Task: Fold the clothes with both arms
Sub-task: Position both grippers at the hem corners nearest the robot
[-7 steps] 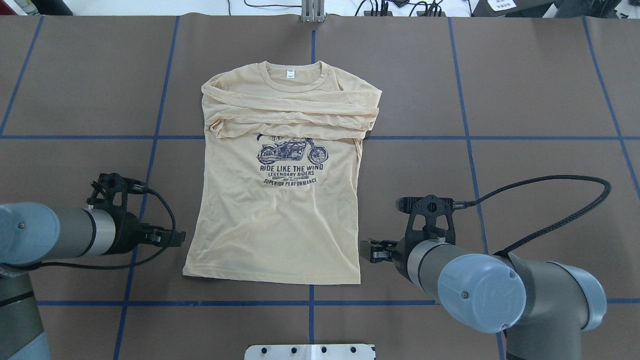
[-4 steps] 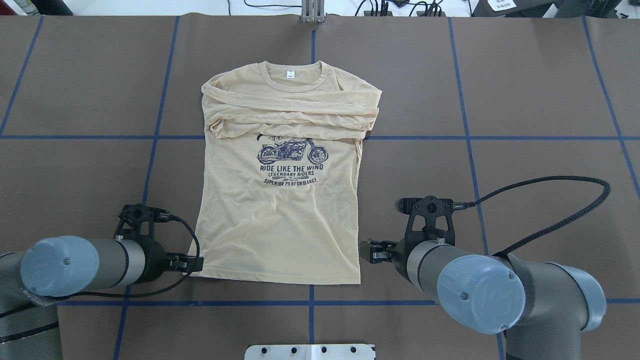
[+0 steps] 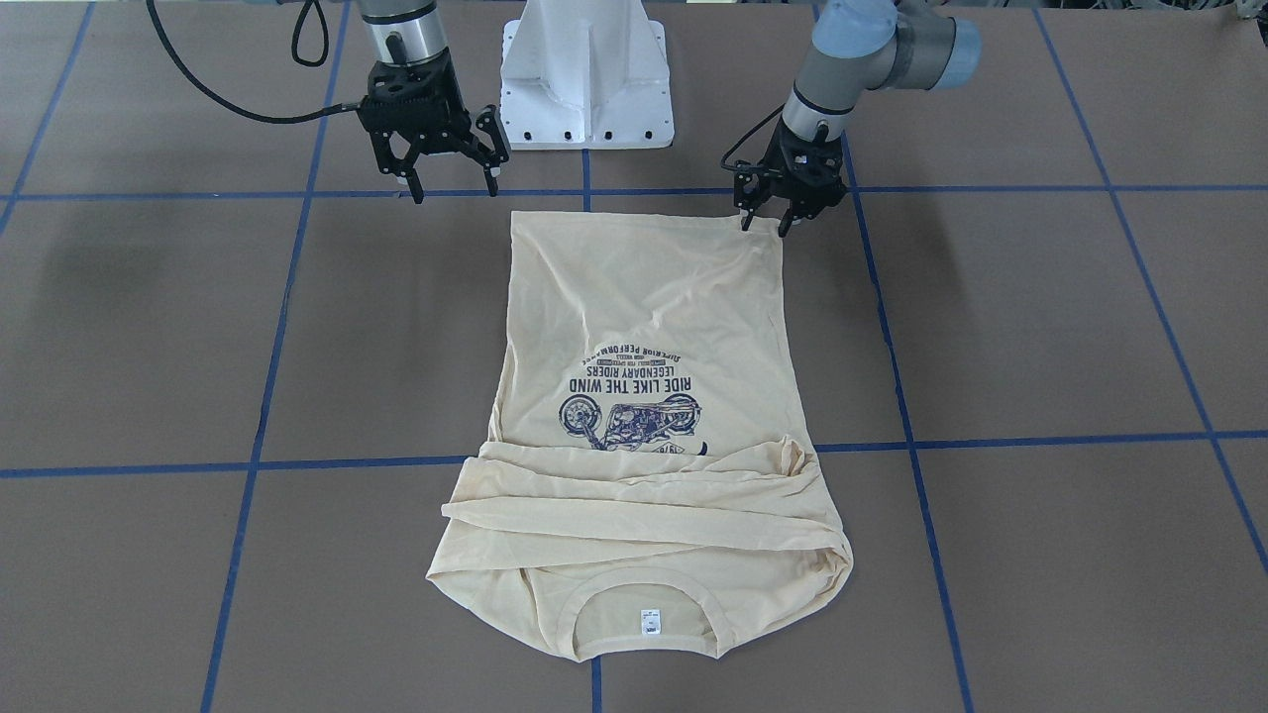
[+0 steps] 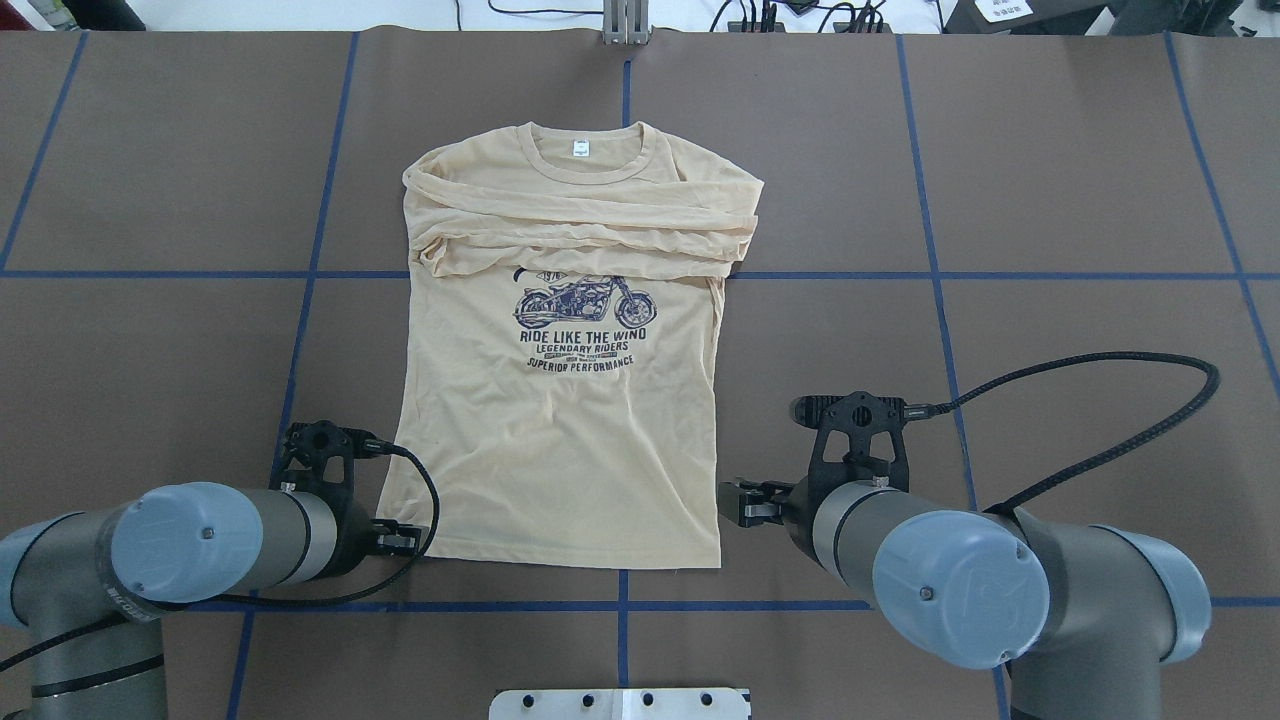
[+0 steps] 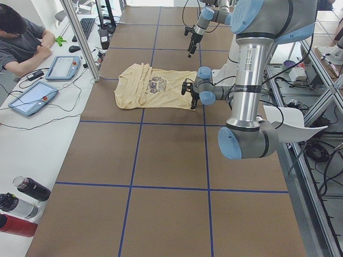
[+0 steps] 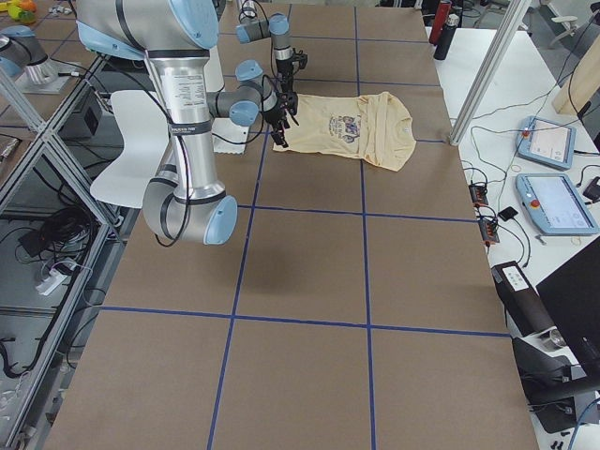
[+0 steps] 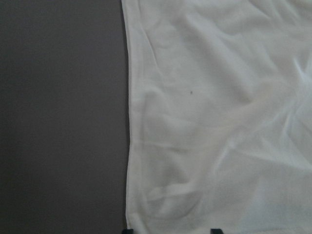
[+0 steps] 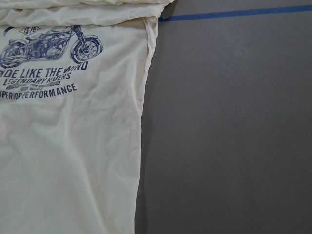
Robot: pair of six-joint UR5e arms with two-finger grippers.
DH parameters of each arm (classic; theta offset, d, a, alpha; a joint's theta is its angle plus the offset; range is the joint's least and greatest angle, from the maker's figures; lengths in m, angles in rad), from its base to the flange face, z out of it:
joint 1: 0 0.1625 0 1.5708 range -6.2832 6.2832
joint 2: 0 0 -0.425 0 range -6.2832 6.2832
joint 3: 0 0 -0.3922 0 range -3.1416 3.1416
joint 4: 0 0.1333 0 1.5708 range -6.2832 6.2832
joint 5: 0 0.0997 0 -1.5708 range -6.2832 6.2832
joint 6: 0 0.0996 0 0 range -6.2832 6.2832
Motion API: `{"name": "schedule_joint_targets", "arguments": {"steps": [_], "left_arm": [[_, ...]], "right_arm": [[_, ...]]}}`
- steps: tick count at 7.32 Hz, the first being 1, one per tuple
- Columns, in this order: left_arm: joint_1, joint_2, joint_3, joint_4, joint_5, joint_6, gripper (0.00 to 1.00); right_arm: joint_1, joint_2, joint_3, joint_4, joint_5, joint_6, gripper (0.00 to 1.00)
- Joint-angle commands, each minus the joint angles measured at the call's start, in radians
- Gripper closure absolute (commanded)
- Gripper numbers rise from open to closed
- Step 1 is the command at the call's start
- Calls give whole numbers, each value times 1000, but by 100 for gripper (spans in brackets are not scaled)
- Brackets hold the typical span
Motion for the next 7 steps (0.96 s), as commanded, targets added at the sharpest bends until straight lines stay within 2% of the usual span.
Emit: {"name": "schedule_joint_targets", "arguments": {"steps": [1, 3, 5, 7], "left_arm": [[-4, 6, -5, 2, -8, 7, 46], [-8, 9, -13, 3, -11, 10, 47], [-8, 29, -13, 3, -13, 11, 54], [-8, 29, -13, 2, -14, 31, 55]], "right_arm": [[-1, 2, -2, 0, 0, 0, 0], [-1, 2, -3, 0, 0, 0, 0], [-1, 2, -5, 0, 0, 0, 0], [-2, 4, -6, 0, 0, -2, 0]]}}
